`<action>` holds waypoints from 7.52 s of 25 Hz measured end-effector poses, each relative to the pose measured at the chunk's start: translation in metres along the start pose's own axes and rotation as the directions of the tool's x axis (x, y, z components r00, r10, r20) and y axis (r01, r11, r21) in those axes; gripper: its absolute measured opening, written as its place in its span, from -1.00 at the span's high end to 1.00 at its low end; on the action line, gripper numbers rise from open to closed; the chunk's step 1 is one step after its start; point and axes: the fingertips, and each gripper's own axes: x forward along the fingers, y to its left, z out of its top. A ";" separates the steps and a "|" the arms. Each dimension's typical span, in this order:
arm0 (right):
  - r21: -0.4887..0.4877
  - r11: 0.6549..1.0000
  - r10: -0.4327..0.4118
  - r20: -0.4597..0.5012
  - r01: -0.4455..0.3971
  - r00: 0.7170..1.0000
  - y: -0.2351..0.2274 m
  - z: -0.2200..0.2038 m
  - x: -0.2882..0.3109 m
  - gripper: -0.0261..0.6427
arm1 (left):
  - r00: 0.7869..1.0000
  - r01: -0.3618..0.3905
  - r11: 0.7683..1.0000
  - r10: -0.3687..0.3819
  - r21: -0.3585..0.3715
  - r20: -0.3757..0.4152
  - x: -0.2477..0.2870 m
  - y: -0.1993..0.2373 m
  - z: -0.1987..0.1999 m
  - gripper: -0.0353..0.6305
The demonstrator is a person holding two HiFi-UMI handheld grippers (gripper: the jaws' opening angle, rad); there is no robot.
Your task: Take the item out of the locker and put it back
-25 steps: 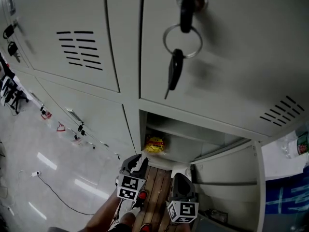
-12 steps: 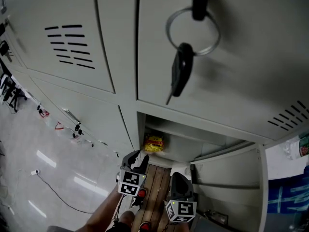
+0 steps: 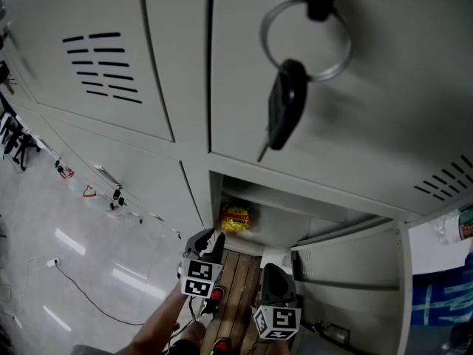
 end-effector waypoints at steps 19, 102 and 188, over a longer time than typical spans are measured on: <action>0.007 1.000 -0.012 -0.019 0.012 1.000 -0.002 -0.008 -0.003 0.87 | 1.000 -0.001 0.999 0.001 -0.040 -0.005 0.003 0.004 -0.001 0.83; -0.150 0.989 0.051 0.296 -0.007 0.954 0.093 0.052 -0.306 0.87 | 0.936 0.005 0.997 -0.032 0.078 0.352 -0.394 -0.128 0.032 0.83; -0.087 0.976 -0.162 0.318 0.199 0.934 -0.015 0.178 -0.088 0.87 | 0.902 0.012 0.970 -0.115 0.243 0.415 -0.031 -0.092 0.272 0.83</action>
